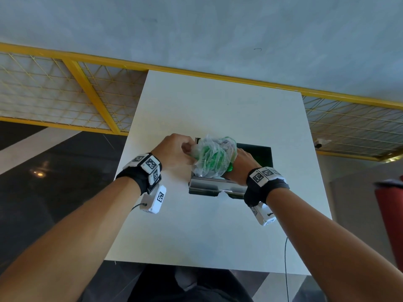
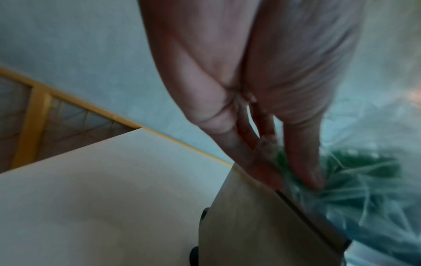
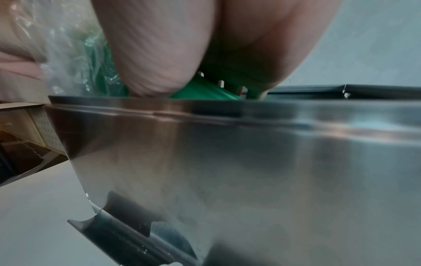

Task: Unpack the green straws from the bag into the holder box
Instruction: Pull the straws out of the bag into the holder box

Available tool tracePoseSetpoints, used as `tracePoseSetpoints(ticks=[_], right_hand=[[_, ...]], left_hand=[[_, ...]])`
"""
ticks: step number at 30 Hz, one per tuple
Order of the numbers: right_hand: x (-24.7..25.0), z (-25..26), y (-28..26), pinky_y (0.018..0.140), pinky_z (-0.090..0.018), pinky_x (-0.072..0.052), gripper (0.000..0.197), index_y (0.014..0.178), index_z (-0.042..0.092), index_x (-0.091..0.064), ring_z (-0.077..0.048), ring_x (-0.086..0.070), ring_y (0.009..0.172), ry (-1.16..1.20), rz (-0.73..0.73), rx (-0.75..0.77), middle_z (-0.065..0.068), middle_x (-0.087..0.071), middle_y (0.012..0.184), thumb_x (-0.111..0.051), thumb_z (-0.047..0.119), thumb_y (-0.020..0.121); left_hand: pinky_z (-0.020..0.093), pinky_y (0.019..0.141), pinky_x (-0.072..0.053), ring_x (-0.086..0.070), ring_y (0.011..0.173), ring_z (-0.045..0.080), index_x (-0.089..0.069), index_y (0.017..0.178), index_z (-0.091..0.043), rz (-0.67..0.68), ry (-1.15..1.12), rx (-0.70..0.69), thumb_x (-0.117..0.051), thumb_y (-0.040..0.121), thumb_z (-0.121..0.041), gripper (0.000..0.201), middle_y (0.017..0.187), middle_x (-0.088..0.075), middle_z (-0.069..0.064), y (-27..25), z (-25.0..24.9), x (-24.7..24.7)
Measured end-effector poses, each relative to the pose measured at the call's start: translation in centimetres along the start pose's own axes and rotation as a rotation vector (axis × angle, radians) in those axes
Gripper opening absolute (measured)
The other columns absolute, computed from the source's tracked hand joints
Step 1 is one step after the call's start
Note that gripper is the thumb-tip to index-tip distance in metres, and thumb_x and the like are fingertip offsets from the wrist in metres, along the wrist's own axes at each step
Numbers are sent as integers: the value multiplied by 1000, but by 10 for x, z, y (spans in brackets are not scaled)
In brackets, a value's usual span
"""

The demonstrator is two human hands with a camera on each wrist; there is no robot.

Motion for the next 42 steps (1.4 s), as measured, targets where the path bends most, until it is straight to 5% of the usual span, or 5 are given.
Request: tracePoseSetpoints(ticks=[9,14,19,22,42], right_hand=[[-4,2,-2,98,-47,-51,35,114,32,-58,-25,-61,109,-1,-13,4,1,-63,120,-64,41,80],[-4,2,1,96,-46,-51,33,110,32,-58,-27,-62,107,-6,-4,-10,0,-65,116,-61,44,79],[-5,-1,3,94,-44,-52,20,93,36,-49,-26,-62,101,-9,-6,-54,2,-65,107,-62,36,77],[-8,0,8,96,-45,-52,29,102,36,-56,-23,-62,105,-30,-19,-42,5,-64,111,-60,43,75],[-9,-8,11,111,-49,-36,65,135,33,-47,-28,-53,124,4,-11,-68,2,-57,131,-61,49,74]], left_hand=[[36,64,-56,-67,67,22,-70,92,-8,-69,-126,65,-82,78,-11,19,81,-73,18,-2,4,-4],[23,52,-42,-53,58,14,-49,130,-17,-137,207,-161,-63,87,-8,46,70,-51,-6,-10,-37,-29],[32,99,-44,-46,122,20,-40,141,-24,57,21,17,-55,76,-63,77,135,-36,3,-14,-20,-37],[34,105,-45,-44,129,22,-29,150,-23,74,224,-101,-65,84,-41,78,136,-31,-1,-22,-31,-44],[20,74,-49,-67,83,13,-78,93,-14,-223,44,-35,-79,79,-20,14,85,-73,-4,-14,-39,24]])
Point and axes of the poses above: each hand's wrist, its own y-axis towards the middle knuckle, its own x-axis out of the back of the hand, z = x × y, the point moved 7 cm from there along y, towards the middle knuckle
